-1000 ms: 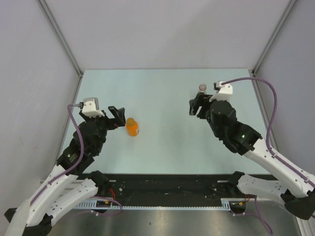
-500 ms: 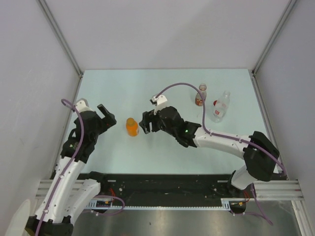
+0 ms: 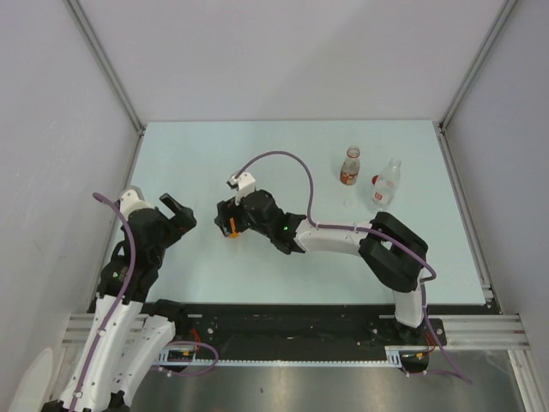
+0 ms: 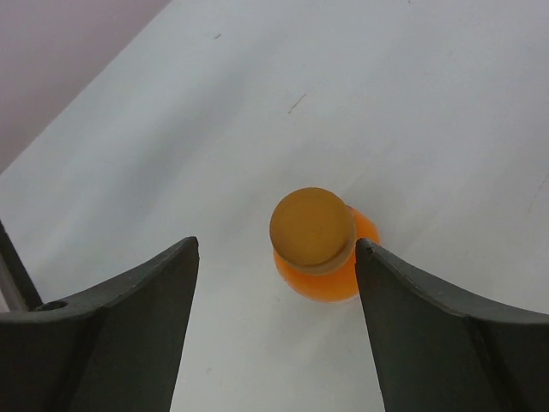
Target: Unscrew the bottle caps
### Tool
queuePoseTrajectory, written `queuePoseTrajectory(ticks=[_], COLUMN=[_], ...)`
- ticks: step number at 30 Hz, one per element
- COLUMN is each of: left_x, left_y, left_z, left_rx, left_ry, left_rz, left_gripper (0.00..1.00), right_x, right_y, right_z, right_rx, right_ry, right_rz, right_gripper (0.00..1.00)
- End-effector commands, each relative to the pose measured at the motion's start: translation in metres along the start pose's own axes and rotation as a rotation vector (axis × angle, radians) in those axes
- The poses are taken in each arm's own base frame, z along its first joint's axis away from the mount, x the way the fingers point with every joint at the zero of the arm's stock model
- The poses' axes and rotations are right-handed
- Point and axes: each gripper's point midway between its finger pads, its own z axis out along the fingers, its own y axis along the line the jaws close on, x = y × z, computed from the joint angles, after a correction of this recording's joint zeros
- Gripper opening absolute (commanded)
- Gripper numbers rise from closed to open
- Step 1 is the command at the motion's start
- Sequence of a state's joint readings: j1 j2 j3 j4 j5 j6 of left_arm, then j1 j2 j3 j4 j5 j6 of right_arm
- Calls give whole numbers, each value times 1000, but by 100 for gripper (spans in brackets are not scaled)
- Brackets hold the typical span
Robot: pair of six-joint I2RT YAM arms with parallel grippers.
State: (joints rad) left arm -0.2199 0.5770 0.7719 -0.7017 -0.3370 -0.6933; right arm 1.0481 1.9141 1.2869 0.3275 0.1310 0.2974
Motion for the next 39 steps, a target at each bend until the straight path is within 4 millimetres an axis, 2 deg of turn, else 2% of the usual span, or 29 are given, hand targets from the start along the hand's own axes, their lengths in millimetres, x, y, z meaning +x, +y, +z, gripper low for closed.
queuePoseTrajectory(ticks=[1, 7, 13, 17, 21, 23, 25, 26, 28, 29, 30, 31, 32, 33, 34, 35, 36, 38, 39], left_x=[6, 7, 8, 5, 4, 3, 3, 2, 4, 5, 1, 9, 11, 4, 13, 15, 6, 9, -2], left_y=[7, 4, 6, 7, 3, -2, -16, -22, -43, -51, -64, -81, -93, -112, -131, -141, -157, -173, -186], left_z=[2, 3, 2, 2, 3, 3, 4, 4, 3, 1, 0, -7, -10, -17, -34, -38, -50, -72, -83], left_rx=[-20, -2, -3, -7, 9, 31, 102, 132, 229, 271, 328, 432, 495, 592, 736, 795, 899, 1063, 1148], left_ry=[7, 13, 8, -3, -6, -4, 13, 14, 39, 52, 41, 94, 115, 97, 157, 177, 149, 174, 119], left_rz=[-12, -3, 5, 10, 8, 24, 53, 64, 68, 67, 65, 73, 80, 79, 94, 95, 90, 107, 118], left_gripper=[100, 100, 100, 100, 100, 100, 100, 100, 100, 100, 100, 100, 100, 100, 100, 100, 100, 100, 100], right_x=[-23, -13, 0, 2, -3, -16, -31, -53, -67, -93, -94, -105, -126, -131, -139, -148, -162, -176, -183], right_y=[-2, -11, -22, -30, -38, -37, -44, -42, -49, -46, -52, -54, -58, -61, -64, -70, -67, -72, -71], right_z=[15, 32, 42, 40, 29, 13, -4, -21, -42, -62, -74, -85, -104, -116, -126, -134, -154, -171, -185], right_rx=[66, 124, 175, 207, 243, 255, 296, 300, 331, 329, 353, 357, 366, 371, 367, 355, 329, 272, 242], right_ry=[-86, -67, -24, -5, 7, -6, -13, -50, -59, -107, -87, -103, -144, -145, -161, -177, -222, -250, -277], right_rz=[-19, -44, -54, -54, -63, -65, -57, -31, -24, -6, -8, 8, 32, 62, 84, 108, 157, 216, 269], right_gripper=[77, 76, 67, 43, 27, 19, 16, 15, 11, 10, 8, 6, 3, 1, 0, 0, 0, 0, 0])
